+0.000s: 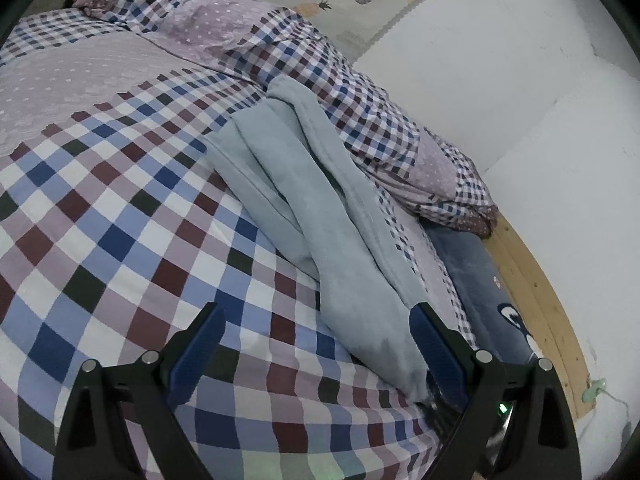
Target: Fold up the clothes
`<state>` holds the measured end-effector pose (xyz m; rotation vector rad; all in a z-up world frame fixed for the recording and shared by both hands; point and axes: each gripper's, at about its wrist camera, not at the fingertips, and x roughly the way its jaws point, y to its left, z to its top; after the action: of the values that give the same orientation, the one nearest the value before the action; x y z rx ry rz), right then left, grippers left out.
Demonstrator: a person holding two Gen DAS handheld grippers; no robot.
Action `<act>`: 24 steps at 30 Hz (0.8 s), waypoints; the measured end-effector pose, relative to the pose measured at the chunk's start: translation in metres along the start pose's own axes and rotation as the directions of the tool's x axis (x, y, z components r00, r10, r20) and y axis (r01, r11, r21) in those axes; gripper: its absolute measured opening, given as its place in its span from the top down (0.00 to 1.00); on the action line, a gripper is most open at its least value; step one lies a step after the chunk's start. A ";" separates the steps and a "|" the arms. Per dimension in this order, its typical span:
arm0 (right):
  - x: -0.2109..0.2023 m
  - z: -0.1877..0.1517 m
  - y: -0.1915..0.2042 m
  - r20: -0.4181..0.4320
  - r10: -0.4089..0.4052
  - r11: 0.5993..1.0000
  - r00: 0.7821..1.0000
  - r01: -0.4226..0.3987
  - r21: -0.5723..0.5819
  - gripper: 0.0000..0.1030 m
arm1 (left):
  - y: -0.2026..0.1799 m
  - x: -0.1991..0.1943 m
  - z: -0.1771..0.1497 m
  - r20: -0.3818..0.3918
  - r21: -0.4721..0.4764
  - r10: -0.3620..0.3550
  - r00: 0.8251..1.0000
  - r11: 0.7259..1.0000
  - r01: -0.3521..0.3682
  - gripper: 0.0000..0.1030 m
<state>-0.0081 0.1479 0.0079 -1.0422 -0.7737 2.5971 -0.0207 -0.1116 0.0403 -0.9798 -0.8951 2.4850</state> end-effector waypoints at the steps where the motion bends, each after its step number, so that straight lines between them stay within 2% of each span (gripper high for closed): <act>1: 0.002 0.002 0.002 0.007 -0.029 0.999 1.000 0.029 -0.019 0.57 | 0.000 0.001 -0.001 -0.004 0.003 0.002 1.000 1.000 -0.002 0.07; 4: 0.002 0.005 0.003 0.055 -0.155 0.985 0.986 0.158 -0.067 0.57 | 0.000 0.004 -0.002 -0.017 0.008 0.003 1.000 1.000 -0.002 0.07; 5: -0.002 0.006 -0.002 0.073 -0.167 0.984 0.983 0.171 -0.051 0.57 | 0.000 0.003 -0.003 -0.016 0.011 0.004 1.000 1.000 -0.003 0.07; 8: -0.018 0.011 -0.014 0.144 -0.189 0.981 0.971 0.193 -0.008 0.57 | 0.000 0.002 -0.002 -0.010 0.011 0.005 1.000 1.000 -0.005 0.07; 13: -0.018 0.009 -0.004 0.186 -0.171 0.981 0.968 0.184 -0.058 0.60 | 0.000 0.003 -0.003 -0.016 0.009 0.002 1.000 1.000 -0.002 0.07; 14: -0.018 0.009 -0.002 0.194 -0.167 0.981 0.967 0.183 -0.068 0.70 | -0.001 0.003 -0.003 -0.017 0.011 0.001 1.000 1.000 0.000 0.07; 15: -0.018 0.009 0.000 0.202 -0.161 0.981 0.966 0.180 -0.078 0.90 | -0.001 0.003 -0.003 -0.019 0.010 -0.003 1.000 1.000 0.003 0.07; 16: -0.019 0.008 0.002 0.200 -0.138 0.984 0.970 0.158 -0.086 1.00 | -0.001 0.003 -0.003 -0.021 0.010 -0.007 1.000 1.000 0.007 0.07; 18: -0.030 0.007 0.005 0.225 -0.102 0.987 0.969 0.127 -0.099 0.98 | 0.002 0.003 -0.001 -0.026 -0.011 -0.031 0.999 0.999 0.031 0.07; 21: -0.063 0.011 0.002 0.265 0.007 0.997 0.964 0.015 -0.082 0.98 | 0.006 0.003 0.002 -0.029 -0.070 -0.097 0.995 0.993 0.095 0.07; 24: -0.114 0.005 0.004 0.333 0.092 0.994 0.938 -0.070 -0.079 0.98 | 0.008 0.004 0.005 -0.029 -0.122 -0.199 0.979 0.973 0.195 0.07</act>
<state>0.0701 0.0968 0.0738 -0.6623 -0.9142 2.8815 -0.0270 -0.1181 0.0357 -0.9268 -1.0816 2.2602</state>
